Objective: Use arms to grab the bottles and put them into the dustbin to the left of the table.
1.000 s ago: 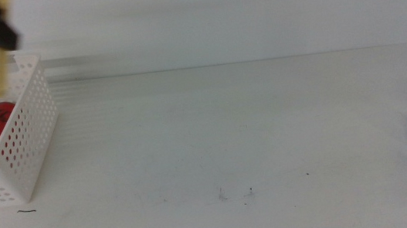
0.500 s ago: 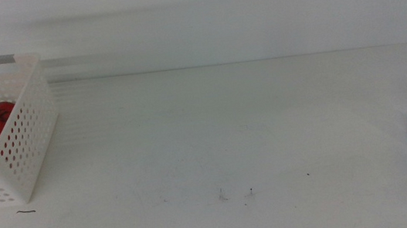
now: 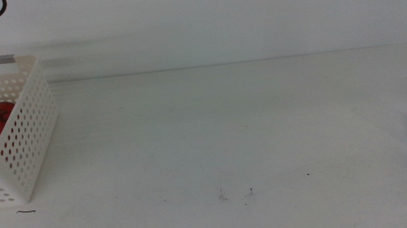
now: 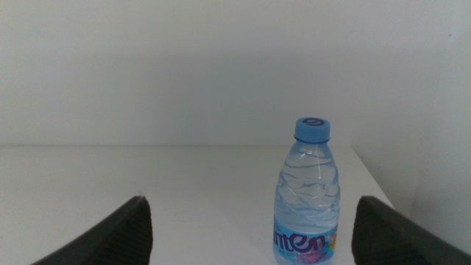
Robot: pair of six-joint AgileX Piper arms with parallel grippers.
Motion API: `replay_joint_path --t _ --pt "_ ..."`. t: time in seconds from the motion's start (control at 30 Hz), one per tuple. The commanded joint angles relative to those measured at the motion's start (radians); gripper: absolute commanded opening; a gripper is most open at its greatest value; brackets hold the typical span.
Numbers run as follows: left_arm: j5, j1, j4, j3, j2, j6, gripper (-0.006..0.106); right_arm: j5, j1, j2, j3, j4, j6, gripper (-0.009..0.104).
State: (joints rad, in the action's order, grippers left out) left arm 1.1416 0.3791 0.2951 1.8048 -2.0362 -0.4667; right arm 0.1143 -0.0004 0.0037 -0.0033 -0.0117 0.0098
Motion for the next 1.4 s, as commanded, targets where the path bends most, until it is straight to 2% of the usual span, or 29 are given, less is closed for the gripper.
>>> replay_joint_path --t 0.0,0.07,0.1,0.2,0.4,0.6,0.73,1.0,1.1,1.27,1.37 --pt "-0.040 -0.008 0.026 0.021 0.019 -0.005 0.074 -0.007 -0.009 -0.004 0.003 -0.009 -0.004 0.084" --pt "-0.042 -0.014 0.018 0.021 0.019 -0.005 0.093 -0.007 -0.009 -0.004 0.003 -0.009 -0.004 0.084" --pt "-0.042 -0.021 0.018 0.021 0.019 -0.005 0.094 -0.007 -0.009 -0.004 0.003 -0.009 -0.004 0.084" --pt "-0.047 -0.040 0.005 0.022 0.040 -0.005 0.094 -0.007 -0.009 -0.004 0.003 -0.009 -0.004 0.084" --pt "-0.045 -0.117 -0.112 0.022 0.144 0.124 0.094 -0.007 -0.009 -0.004 0.003 -0.009 -0.004 0.084" --pt "-0.050 -0.223 -0.087 -0.004 0.265 0.209 0.094 -0.007 -0.009 -0.004 0.003 -0.009 -0.004 0.084" --pt "-0.144 -0.311 -0.084 -0.130 0.397 0.244 0.094 -0.007 -0.009 -0.004 0.003 -0.009 -0.004 0.084" --pt "-0.509 -0.563 -0.072 -0.471 0.731 0.265 0.094 -0.007 -0.009 -0.004 0.003 -0.009 -0.004 0.084" --pt "-0.543 -0.646 -0.032 -0.556 0.814 0.254 0.094 -0.007 -0.009 -0.004 0.003 -0.009 -0.004 0.084" --pt "-0.556 -0.825 -0.031 -0.654 0.945 0.205 0.094 -0.007 -0.009 -0.004 0.003 -0.009 -0.004 0.084" --pt "-0.683 -0.959 -0.108 -0.783 1.039 0.274 0.094 -0.007 -0.009 -0.004 0.003 -0.009 -0.004 0.084"
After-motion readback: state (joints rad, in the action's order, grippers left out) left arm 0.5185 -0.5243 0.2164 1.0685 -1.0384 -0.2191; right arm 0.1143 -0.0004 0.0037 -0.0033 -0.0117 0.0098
